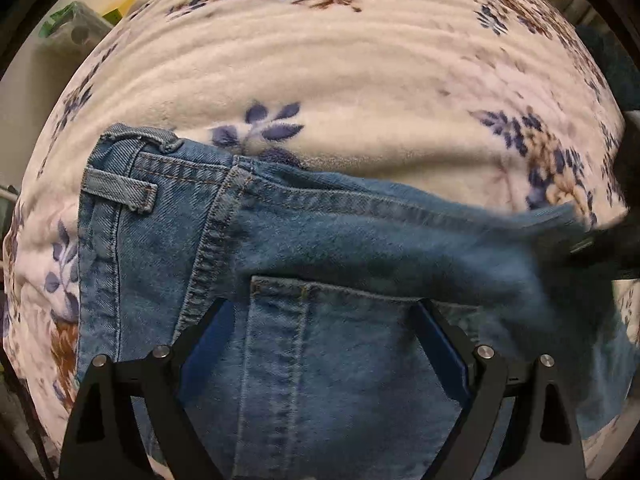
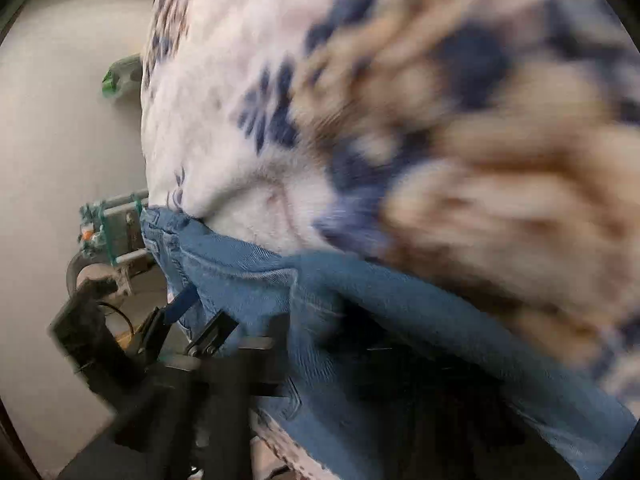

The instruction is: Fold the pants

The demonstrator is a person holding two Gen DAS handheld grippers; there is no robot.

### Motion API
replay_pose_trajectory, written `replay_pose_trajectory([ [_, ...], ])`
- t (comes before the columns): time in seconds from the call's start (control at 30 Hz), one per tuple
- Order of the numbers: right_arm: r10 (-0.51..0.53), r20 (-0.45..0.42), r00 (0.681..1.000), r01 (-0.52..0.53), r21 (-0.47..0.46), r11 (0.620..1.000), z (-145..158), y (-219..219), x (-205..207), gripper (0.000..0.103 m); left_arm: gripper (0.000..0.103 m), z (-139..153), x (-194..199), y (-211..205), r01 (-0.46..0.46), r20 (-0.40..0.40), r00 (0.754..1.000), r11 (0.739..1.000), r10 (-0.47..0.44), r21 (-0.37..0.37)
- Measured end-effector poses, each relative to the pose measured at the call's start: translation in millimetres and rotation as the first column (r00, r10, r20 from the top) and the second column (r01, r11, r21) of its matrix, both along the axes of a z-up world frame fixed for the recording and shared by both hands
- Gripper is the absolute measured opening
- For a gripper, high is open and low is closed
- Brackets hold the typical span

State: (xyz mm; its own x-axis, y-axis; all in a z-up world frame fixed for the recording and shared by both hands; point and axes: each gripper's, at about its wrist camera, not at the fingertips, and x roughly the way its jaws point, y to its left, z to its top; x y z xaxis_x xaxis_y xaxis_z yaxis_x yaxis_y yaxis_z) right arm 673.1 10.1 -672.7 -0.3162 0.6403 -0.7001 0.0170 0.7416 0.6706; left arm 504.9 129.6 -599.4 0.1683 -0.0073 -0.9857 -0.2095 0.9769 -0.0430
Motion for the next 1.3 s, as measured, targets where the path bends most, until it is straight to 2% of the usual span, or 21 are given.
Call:
replay_pose_trajectory([
  [0.03, -0.049, -0.015, 0.999, 0.050, 0.042, 0.998, 12, -18, 2, 0.010, 0.092, 0, 0, -1, 0.004, 0.004, 1.000, 1.000, -0.004, -0.001],
  [0.1, -0.077, 0.023, 0.997, 0.077, 0.012, 0.997, 37, -41, 6, 0.007, 0.092, -2, 0, 0, 0.002, -0.006, 1.000, 1.000, -0.002, 0.004],
  [0.2, -0.175, 0.023, 0.984, 0.173, 0.055, 0.983, 54, -79, 22, 0.006, 0.092, 0, 5, 2, -0.019, -0.008, 1.000, 1.000, 0.019, -0.008],
  [0.27, -0.167, 0.028, 0.985, 0.166, 0.037, 0.985, 59, -88, 26, 0.007, 0.092, 3, 4, 1, -0.024, -0.012, 1.000, 1.000, 0.024, -0.003],
  [0.33, -0.101, 0.001, 0.995, 0.101, 0.060, 0.993, 60, -78, 22, 0.009, 0.092, 6, 6, 3, -0.035, -0.017, 0.999, 0.999, 0.035, -0.017],
  [0.4, 0.008, 0.036, 0.999, -0.009, 0.028, 1.000, 65, -59, 15, 0.032, 0.092, 18, 6, -3, -0.045, -0.006, 0.999, 0.999, 0.044, -0.028],
  [0.43, 0.068, 0.071, 0.995, -0.068, -0.013, 0.998, 66, -57, 12, 0.051, 0.092, 22, 5, -4, -0.044, 0.005, 0.999, 0.999, 0.044, -0.027],
  [0.47, 0.125, 0.099, 0.987, -0.120, -0.055, 0.991, 65, -50, 7, 0.055, 0.092, 27, 5, -5, -0.041, 0.018, 0.999, 0.999, 0.041, -0.019],
  [0.5, 0.160, 0.095, 0.983, -0.153, -0.073, 0.986, 55, -32, 5, 0.052, 0.092, 32, 5, -7, -0.034, 0.030, 0.999, 0.999, 0.034, -0.008],
  [0.53, 0.189, 0.095, 0.977, -0.179, -0.101, 0.979, 50, -26, 1, 0.007, 0.092, 35, 7, -8, -0.027, 0.040, 0.999, 1.000, 0.027, -0.003],
  [0.57, 0.198, 0.118, 0.973, -0.179, -0.159, 0.971, 49, -23, -3, 0.002, 0.092, 38, 9, -9, -0.022, 0.048, 0.999, 1.000, 0.022, 0.000],
  [0.67, 0.116, 0.179, 0.977, -0.090, -0.152, 0.984, 60, -42, 0, 0.002, 0.092, 44, 17, -10, -0.016, 0.056, 0.998, 1.000, 0.016, 0.003],
  [0.8, 0.086, 0.124, 0.988, -0.080, -0.056, 0.995, 58, -60, -7, 0.002, 0.092, 49, 25, -12, -0.011, 0.080, 0.997, 1.000, 0.011, -0.008],
  [0.9, 0.036, 0.075, 0.997, -0.036, -0.007, 0.999, 46, -69, 0, 0.014, 0.092, 48, 34, -8, 0.017, 0.091, 0.996, 1.000, -0.016, -0.009],
  [0.97, -0.044, 0.016, 0.999, 0.043, 0.061, 0.997, 32, -74, 11, 0.030, 0.092, 46, 44, -8, 0.059, 0.090, 0.994, 0.998, -0.059, 0.002],
  [1.03, -0.056, -0.007, 0.998, 0.056, 0.062, 0.996, 19, -68, 19, 0.042, 0.092, 41, 53, -12, 0.135, 0.081, 0.987, 0.991, -0.137, 0.023],
  [1.13, -0.023, -0.019, 1.000, 0.023, 0.005, 1.000, 1, -48, 22, 0.042, 0.092, 31, 68, -18, 0.261, 0.045, 0.964, 0.965, -0.261, 0.011],
  [1.23, -0.008, 0.035, 0.999, 0.009, -0.030, 1.000, 8, -49, 18, 0.018, 0.092, 29, 81, -25, 0.395, 0.031, 0.919, 0.918, -0.394, -0.031],
  [1.3, -0.024, 0.081, 0.996, 0.021, 0.035, 0.999, 28, -59, 10, 0.013, 0.092, 29, 87, -31, 0.481, 0.021, 0.876, 0.872, -0.481, -0.093],
])
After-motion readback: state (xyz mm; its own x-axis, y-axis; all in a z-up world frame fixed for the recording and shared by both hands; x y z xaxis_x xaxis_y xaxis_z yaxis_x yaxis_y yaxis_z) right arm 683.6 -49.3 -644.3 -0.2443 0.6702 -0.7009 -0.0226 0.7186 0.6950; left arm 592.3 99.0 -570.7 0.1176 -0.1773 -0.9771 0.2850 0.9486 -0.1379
